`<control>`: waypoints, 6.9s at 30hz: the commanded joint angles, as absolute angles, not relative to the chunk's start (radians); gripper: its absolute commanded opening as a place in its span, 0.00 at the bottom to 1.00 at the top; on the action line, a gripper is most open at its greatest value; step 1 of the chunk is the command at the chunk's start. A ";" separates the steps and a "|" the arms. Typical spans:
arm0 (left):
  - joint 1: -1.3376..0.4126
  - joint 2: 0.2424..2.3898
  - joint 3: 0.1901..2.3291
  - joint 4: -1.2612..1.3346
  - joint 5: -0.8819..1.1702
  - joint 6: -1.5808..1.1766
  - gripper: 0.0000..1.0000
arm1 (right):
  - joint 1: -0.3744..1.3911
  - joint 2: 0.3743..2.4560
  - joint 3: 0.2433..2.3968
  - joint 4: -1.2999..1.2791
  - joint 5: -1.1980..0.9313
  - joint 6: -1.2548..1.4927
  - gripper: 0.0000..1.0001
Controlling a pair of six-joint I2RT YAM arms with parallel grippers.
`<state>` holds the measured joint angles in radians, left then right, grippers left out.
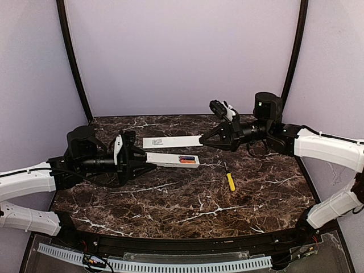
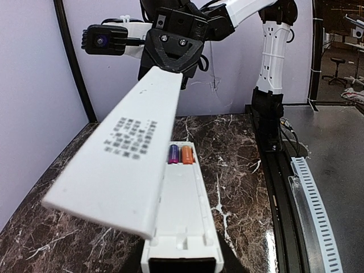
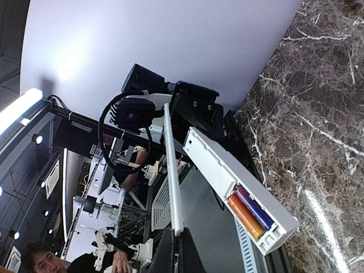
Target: Unload the batteries from the remote control
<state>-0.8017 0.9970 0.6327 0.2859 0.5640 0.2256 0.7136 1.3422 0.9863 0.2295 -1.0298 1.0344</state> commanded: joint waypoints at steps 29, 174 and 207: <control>-0.807 0.947 0.820 -0.055 0.322 0.055 0.00 | 0.681 1.155 1.111 -0.511 0.267 0.317 0.00; -0.805 0.770 0.537 0.296 0.528 0.266 0.00 | 0.855 1.586 0.884 0.916 -1.075 1.245 0.32; -0.802 0.877 0.723 0.132 0.567 -0.058 0.92 | 0.769 1.394 0.937 0.566 -0.939 0.931 0.00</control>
<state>-0.8070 0.8249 0.6395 0.1898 0.5354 0.0875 0.7956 1.4517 0.8959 0.6331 -0.9855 1.0344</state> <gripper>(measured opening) 0.931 0.218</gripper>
